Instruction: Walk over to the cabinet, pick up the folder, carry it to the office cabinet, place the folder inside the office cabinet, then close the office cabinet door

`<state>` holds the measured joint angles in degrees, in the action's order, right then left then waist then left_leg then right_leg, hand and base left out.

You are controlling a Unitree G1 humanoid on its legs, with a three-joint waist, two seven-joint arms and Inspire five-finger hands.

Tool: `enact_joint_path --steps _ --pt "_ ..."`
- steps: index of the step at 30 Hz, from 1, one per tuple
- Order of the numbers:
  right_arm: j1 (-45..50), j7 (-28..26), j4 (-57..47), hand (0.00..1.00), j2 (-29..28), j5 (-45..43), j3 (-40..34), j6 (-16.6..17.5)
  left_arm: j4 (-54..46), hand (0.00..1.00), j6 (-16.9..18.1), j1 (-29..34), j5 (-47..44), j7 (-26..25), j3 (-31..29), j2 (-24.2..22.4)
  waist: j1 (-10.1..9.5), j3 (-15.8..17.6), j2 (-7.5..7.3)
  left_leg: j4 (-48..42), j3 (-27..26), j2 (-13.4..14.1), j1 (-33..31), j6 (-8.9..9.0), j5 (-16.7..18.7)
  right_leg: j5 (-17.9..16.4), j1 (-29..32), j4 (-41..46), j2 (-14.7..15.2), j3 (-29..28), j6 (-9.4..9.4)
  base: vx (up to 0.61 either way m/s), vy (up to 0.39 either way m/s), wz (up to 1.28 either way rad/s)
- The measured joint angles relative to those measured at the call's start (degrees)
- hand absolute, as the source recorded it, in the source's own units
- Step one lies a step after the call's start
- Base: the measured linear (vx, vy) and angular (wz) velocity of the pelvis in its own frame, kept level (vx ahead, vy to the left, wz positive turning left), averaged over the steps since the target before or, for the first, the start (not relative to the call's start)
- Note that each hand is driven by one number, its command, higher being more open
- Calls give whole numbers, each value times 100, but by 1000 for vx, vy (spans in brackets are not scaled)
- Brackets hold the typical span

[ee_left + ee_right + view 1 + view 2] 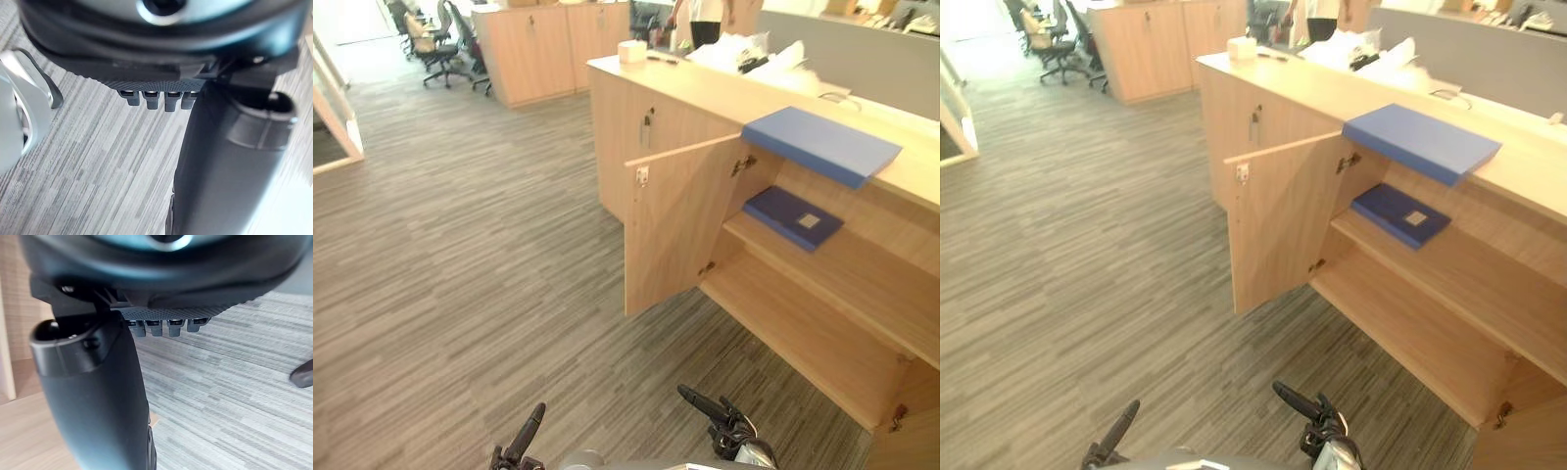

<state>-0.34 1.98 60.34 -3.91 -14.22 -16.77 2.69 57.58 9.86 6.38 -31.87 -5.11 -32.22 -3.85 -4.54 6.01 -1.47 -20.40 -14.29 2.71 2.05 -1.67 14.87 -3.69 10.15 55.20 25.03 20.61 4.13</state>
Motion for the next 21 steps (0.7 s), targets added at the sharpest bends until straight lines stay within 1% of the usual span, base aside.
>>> enact_joint_path --steps 1,2,3,4,5,6,7,8,9,10,11,12,13,14,15,16,17,18,19,20,21 --pt "0 -4 -2 100 -1 85 0 15 0 100 -2 -3 57 12 6 10 17 2 -7 82 -90 10 105 19 57 46 78 -105 -1 228 -7 187 101 -47" --pt "20 -11 -43 100 3 114 -42 60 51 100 -48 8 118 13 67 9 92 -15 21 144 -185 78 205 48 109 -7 80 -85 -3 391 34 187 37 -43" --pt "26 -12 -69 100 1 137 -74 59 88 100 -51 41 117 14 147 11 112 -37 51 175 -265 150 257 76 135 -64 79 -151 -60 458 -58 204 -10 -78" --pt "-16 -30 -84 100 3 253 -113 53 133 100 -65 69 117 20 232 32 112 -22 102 247 -484 304 299 138 156 -470 133 -360 -171 717 -393 260 -44 -108" --pt "-67 -33 -59 100 0 293 -184 60 179 100 -76 52 119 13 235 46 118 19 115 352 -671 432 378 204 122 -782 163 -818 -300 1115 -523 220 -64 -113" --pt "-91 -32 -57 100 -3 292 -244 57 196 100 -87 38 119 12 247 56 122 46 121 404 -754 490 431 230 107 -822 155 -1101 -383 1327 -524 221 -115 -106" --pt "-104 -18 -59 100 -8 289 -273 55 244 100 -123 -11 124 12 268 113 120 106 68 453 -846 534 553 251 95 -782 117 -1711 -533 1643 -476 238 -190 -94" --pt "-78 -26 -38 100 -24 290 -276 31 249 100 -134 -39 177 20 273 219 124 158 -136 469 -862 445 735 264 101 -598 -20 -2399 -683 1800 -180 255 -231 -92" --pt "-53 -39 -23 100 -5 286 -328 25 294 100 -136 -78 218 9 266 201 102 176 -104 507 -846 472 843 288 115 -738 -141 -2473 -756 1809 -154 252 -256 -83" --pt "-30 -42 -37 100 3 289 -524 66 296 100 -137 -99 244 10 251 104 130 154 51 593 -717 613 931 335 79 -748 -209 -2583 -1008 1782 -117 279 -271 -56" --pt "-7 -20 -76 100 21 291 -732 44 254 100 -127 -141 247 21 252 -11 193 108 134 607 -665 739 1001 395 44 -859 -283 -2756 -1230 1787 -129 286 -270 -45" --pt "1 -3 -75 100 35 291 -806 31 214 100 -117 -168 260 34 257 -54 199 82 180 561 -665 814 1011 430 24 -904 -315 -2826 -1335 1778 -125 322 -299 -27" --pt "16 2 -50 100 65 290 -879 -19 136 100 -113 -224 249 49 228 -90 211 80 186 179 -616 1007 911 457 14 -964 -436 -2995 -1540 1754 -152 375 -344 -29" --pt "74 0 -61 100 87 289 -839 -35 85 100 -114 -265 225 51 154 -97 211 82 177 -714 -378 1268 605 493 -7 -1018 -583 -3176 -1767 1712 -160 307 -284 -33" --pt "101 0 -83 100 95 287 -827 -34 44 100 -115 -264 185 46 111 -120 206 85 193 -1343 -209 1440 367 519 -80 -1032 -680 -3273 -1915 1673 -129 302 -255 -58" --pt "133 3 -94 100 114 282 -783 -18 2 100 -118 -220 85 49 -29 -143 167 95 213 -2597 150 1737 -140 470 -312 -1063 -834 -3406 -2190 1498 -44 206 -95 -99" --pt "127 20 -78 100 140 279 -663 -17 -23 100 -118 -166 18 42 -57 -137 127 116 236 -3707 424 1909 -548 477 -319 -1124 -967 -3472 -2403 1264 19 295 -91 -129" --pt "119 49 -46 100 153 275 -534 -20 -23 100 -128 -89 -22 38 -53 -80 121 132 202 -4331 581 1900 -870 498 -288 -1189 -1118 -3517 -2521 1043 61 172 1 -100" --pt "102 59 -45 100 158 273 -496 -20 -23 100 -128 -77 -22 34 -52 -68 120 139 190 -4422 601 1885 -939 504 -282 -1206 -1159 -3545 -2537 1002 82 210 8 -70" --pt "119 85 -35 100 166 272 -405 -20 -23 100 -127 -46 -23 29 -33 -21 118 169 125 -4545 628 1818 -1133 543 -237 -1225 -1299 -3660 -2585 853 110 273 40 -70" --pt "118 117 79 100 170 270 -334 -32 -22 100 -126 -12 -23 17 -10 38 63 210 35 -4421 691 1588 -1436 527 -141 -1204 -1461 -3815 -2590 605 84 325 64 -84"
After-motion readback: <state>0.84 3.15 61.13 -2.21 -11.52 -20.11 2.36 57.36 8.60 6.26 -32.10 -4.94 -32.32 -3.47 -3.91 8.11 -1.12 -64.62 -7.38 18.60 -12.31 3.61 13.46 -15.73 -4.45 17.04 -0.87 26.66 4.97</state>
